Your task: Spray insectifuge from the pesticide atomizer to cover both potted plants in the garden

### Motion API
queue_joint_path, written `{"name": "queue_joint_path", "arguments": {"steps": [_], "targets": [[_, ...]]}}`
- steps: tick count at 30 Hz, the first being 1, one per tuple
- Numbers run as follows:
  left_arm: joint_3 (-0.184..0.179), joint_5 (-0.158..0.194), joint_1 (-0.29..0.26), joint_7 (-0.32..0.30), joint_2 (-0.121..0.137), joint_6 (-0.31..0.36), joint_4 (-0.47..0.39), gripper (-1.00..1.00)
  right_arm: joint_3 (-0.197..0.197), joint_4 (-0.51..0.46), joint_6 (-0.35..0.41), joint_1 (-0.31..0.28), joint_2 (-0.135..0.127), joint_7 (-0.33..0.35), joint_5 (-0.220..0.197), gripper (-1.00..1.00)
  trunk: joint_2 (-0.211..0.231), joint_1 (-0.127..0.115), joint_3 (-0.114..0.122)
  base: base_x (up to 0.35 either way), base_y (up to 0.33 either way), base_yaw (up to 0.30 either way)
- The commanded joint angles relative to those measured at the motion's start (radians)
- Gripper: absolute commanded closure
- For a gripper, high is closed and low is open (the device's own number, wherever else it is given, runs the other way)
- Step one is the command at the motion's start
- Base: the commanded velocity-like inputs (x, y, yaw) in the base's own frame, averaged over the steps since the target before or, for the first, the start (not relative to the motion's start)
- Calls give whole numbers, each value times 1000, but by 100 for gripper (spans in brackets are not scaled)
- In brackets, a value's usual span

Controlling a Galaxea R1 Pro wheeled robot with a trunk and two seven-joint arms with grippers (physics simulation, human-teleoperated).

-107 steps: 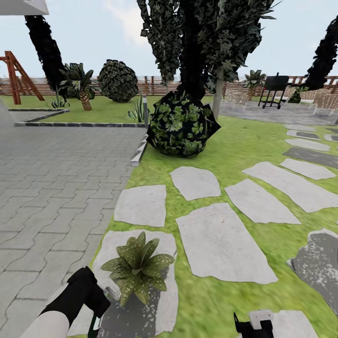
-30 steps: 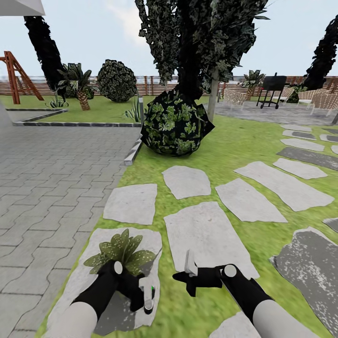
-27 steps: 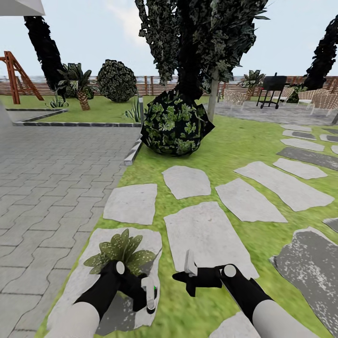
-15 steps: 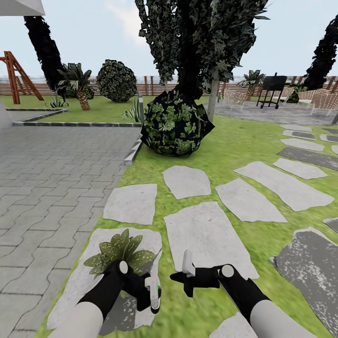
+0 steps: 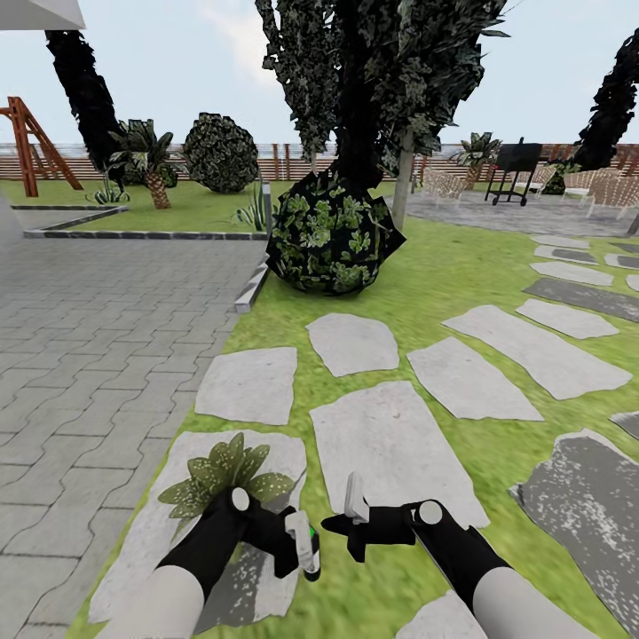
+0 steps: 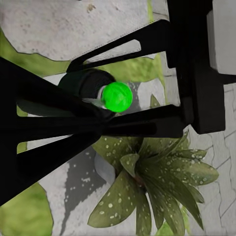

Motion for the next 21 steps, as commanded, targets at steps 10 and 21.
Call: {"name": "queue_joint_path", "arguments": {"steps": [10,21], "targets": [[5,-4,-1,17,-1,-1,8,100,2,-1,-5,0,-1,-1,6,100,0,0,-1,0,0,0],[5,40,0,20,-6,-2,11,100,2,-1,-5,0,-1,-2,6,100,0,0,-1,0,0,0]]}}
